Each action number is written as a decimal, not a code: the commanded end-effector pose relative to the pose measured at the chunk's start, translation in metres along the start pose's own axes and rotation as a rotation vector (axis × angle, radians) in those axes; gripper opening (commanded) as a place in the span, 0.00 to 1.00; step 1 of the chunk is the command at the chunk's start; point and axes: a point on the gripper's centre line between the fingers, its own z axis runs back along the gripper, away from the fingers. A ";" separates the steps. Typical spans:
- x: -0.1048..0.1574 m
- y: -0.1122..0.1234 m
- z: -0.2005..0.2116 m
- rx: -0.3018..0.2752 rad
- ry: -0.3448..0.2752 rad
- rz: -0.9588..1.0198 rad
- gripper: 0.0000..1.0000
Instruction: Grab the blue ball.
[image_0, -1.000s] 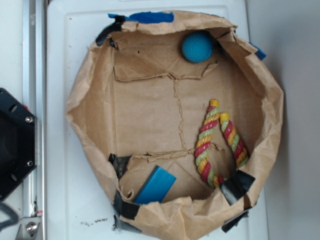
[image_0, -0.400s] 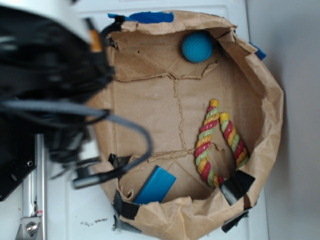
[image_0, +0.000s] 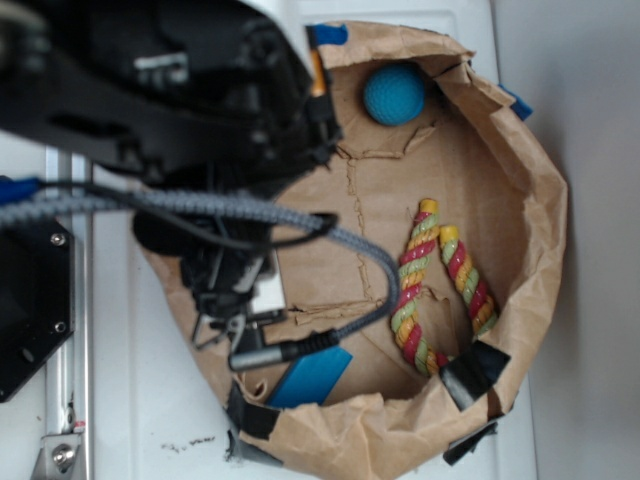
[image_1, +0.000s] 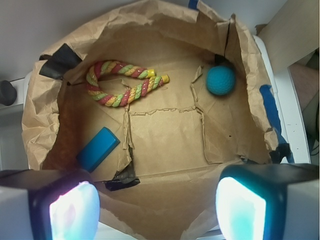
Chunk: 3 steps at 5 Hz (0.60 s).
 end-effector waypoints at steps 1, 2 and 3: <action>0.039 0.003 -0.012 -0.013 -0.155 0.282 1.00; 0.069 0.019 -0.028 -0.018 -0.204 0.525 1.00; 0.075 0.039 -0.047 -0.004 -0.243 0.619 1.00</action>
